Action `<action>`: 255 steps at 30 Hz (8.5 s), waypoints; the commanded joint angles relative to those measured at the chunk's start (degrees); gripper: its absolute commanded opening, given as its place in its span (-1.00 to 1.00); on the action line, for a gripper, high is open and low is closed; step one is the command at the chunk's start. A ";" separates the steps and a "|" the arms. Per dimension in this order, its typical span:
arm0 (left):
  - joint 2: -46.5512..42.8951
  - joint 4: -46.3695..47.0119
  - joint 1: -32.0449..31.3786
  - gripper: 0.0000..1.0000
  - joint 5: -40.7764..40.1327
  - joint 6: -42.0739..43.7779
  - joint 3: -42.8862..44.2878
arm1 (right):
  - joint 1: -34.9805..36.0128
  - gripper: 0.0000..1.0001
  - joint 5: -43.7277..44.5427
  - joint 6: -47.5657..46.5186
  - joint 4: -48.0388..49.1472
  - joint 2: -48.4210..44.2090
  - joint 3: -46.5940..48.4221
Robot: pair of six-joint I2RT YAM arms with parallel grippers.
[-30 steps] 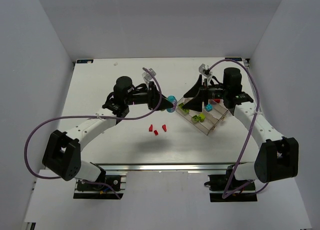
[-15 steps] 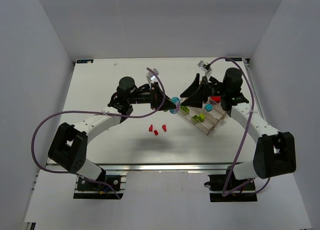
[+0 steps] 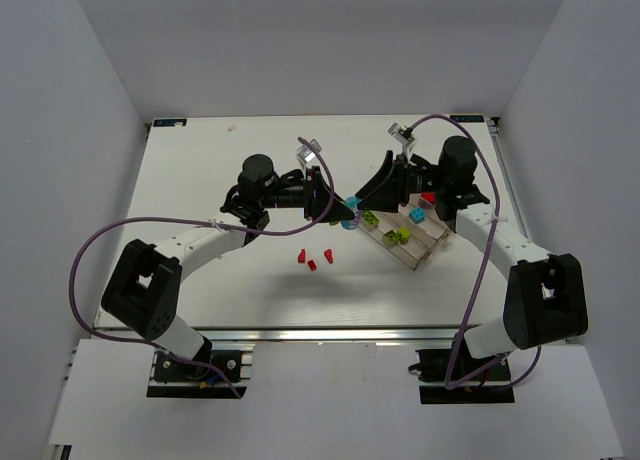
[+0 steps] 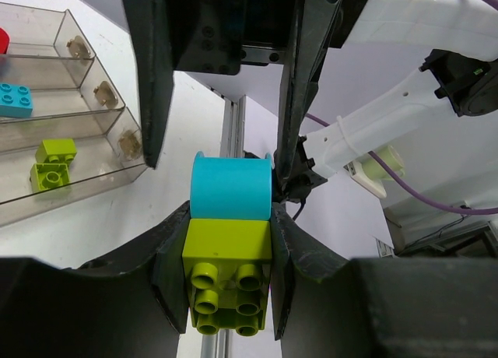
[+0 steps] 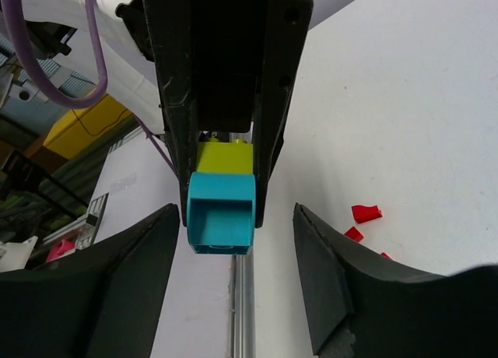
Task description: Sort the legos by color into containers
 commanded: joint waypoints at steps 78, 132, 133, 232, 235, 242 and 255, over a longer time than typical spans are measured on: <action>-1.61 -8.61 1.42 0.13 0.09 5.69 5.54 | -3.68 -1.00 -2.99 -7.59 -6.02 -3.07 1.53; -2.58 -21.26 4.41 -1.00 -10.80 14.22 5.18 | -10.10 -1.00 56.15 -53.99 -41.44 0.62 8.65; -2.14 -20.48 4.41 -1.00 -10.80 13.34 5.18 | -10.27 -1.00 56.16 -54.08 -41.44 2.02 8.83; -32.02 -55.10 -3.15 0.68 -87.09 26.17 -7.91 | 31.03 0.43 69.86 -32.29 -51.11 22.94 16.65; -31.67 -55.28 -3.15 0.67 -87.09 26.25 -7.74 | 31.29 0.37 70.39 -31.85 -51.02 24.53 17.00; -31.67 -55.28 -3.15 0.67 -87.09 26.25 -7.82 | 31.39 0.12 71.80 -31.32 -50.94 25.76 17.27; -30.61 -53.87 -3.15 0.58 -79.54 27.04 -8.09 | 32.53 -0.12 75.05 -32.46 -50.76 27.61 16.92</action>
